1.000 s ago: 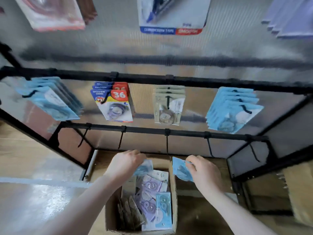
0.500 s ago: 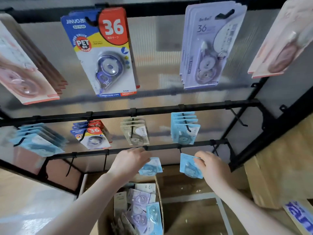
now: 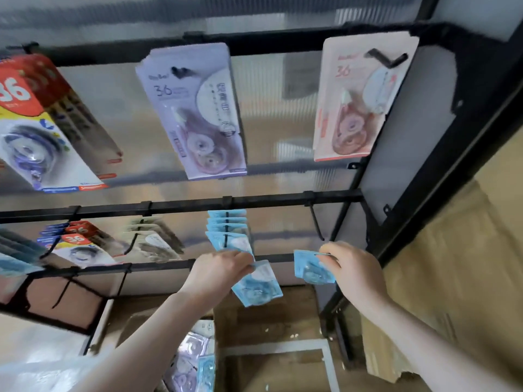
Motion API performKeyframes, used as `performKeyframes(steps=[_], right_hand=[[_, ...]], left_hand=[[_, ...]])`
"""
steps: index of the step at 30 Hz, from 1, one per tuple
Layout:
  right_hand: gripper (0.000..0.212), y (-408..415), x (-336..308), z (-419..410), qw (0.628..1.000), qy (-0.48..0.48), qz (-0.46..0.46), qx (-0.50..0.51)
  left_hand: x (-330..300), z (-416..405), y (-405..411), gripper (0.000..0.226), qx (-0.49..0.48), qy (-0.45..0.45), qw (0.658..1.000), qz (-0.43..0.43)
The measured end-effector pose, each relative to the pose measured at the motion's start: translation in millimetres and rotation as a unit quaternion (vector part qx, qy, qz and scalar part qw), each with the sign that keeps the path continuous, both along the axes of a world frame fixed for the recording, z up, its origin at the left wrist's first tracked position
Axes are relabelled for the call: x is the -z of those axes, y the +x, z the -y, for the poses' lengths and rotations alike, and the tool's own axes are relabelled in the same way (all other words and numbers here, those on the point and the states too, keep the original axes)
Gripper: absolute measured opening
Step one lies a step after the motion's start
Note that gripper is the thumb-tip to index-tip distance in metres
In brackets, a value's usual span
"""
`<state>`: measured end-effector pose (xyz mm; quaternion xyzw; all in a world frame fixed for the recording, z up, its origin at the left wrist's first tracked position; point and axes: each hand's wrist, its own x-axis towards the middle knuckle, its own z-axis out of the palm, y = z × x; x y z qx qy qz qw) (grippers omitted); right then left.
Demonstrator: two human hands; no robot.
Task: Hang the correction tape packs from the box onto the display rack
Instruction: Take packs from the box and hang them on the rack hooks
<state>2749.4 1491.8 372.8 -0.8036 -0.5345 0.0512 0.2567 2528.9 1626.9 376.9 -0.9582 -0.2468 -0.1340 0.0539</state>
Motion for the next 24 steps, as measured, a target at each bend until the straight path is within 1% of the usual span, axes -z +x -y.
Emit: performKeyframes(steps=[6, 9, 16, 21, 24], right_hand=[[0.004, 25, -1, -9, 1.0, 0.018, 0.012, -0.02], [0.002, 27, -1, -11, 0.999, 0.032, 0.014, -0.034], [0.01, 26, -2, -13, 0.997, 0.07, 0.003, -0.042], [0.011, 27, 1, -19, 0.997, 0.054, 0.004, -0.053], [0.018, 29, 3, -23, 0.998, 0.04, 0.005, -0.057]], left_hand=[[0, 5, 28, 0.022, 0.024, -0.009, 0.999, 0.022], [1, 2, 32, 0.021, 0.035, -0.012, 0.999, 0.029], [11, -3, 32, 0.018, 0.048, -0.034, 0.998, 0.029], [12, -8, 34, 0.019, 0.061, -0.046, 0.997, 0.024], [13, -12, 35, 0.019, 0.067, -0.056, 0.996, 0.024]])
